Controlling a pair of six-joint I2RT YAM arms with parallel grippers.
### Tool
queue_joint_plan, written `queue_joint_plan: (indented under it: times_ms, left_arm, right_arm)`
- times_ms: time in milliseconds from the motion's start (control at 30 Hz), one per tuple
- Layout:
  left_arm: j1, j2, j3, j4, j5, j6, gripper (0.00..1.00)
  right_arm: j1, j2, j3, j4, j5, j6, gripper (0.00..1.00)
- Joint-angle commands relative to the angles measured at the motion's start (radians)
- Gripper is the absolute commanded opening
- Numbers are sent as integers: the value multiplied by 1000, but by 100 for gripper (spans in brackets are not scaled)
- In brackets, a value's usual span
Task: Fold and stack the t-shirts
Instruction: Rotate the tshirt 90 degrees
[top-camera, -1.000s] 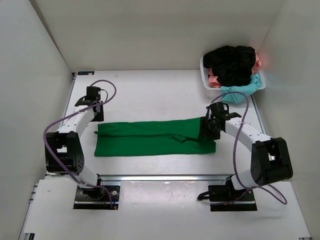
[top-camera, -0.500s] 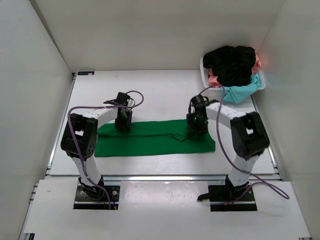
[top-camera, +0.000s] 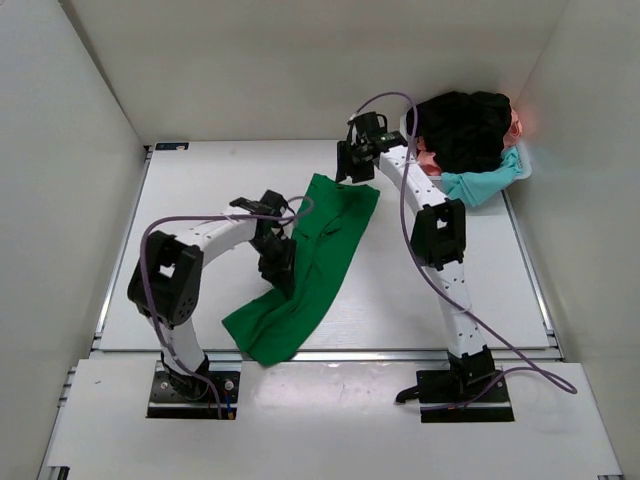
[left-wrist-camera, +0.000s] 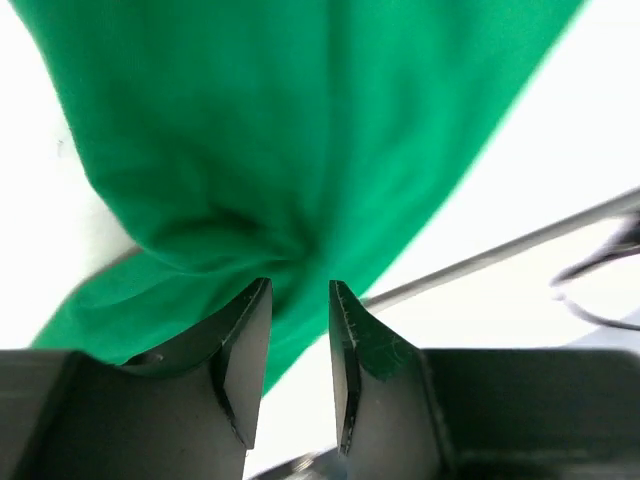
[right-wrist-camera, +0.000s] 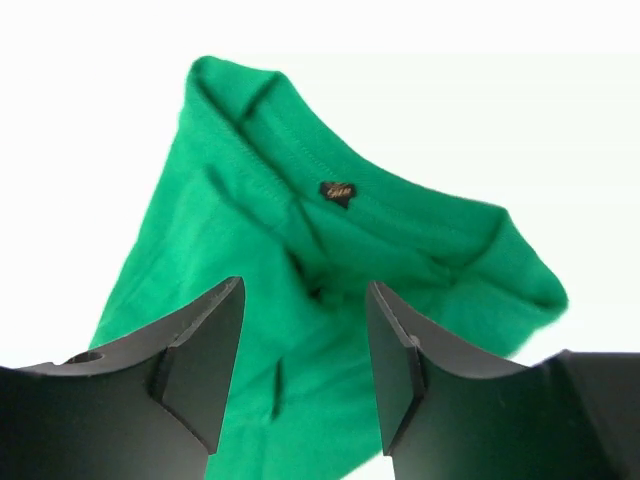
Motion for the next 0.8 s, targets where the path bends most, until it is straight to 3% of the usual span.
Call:
queue_joint_plan:
  times_ms: [0,100,167,233,300,433,633,767]
  left_arm:
    - [104,-148,78,58,108,-176,41]
    - [202,-175,97,199,68,-249,39]
    - [233,-122,179,231,77,-241,39]
    - [233,-34,259,286,103,-235,40]
    - [209,113,371,343,141,-228,39]
    - [152,371,679,323,166,-208,36]
    - [112,578,831,316,147,-199,35]
    - [90,684,943,252,86,-177,34]
  right_arm:
    - [-10,-189,-14,-28,22,-18,49]
    - [2,-423,-399,89,3,-7,49]
    - [20,-614,-625,170,-37,14,40]
    - [44,-744,-829,281,-88,20,0]
    - [83,-820,-1038,334,-166,28,0]
    - [211,-880,-1186,413,-327,30,0]
    - [380,-782,-1238,500,-435,65,0]
    - [445,-687,-1246,488,-404,68,0]
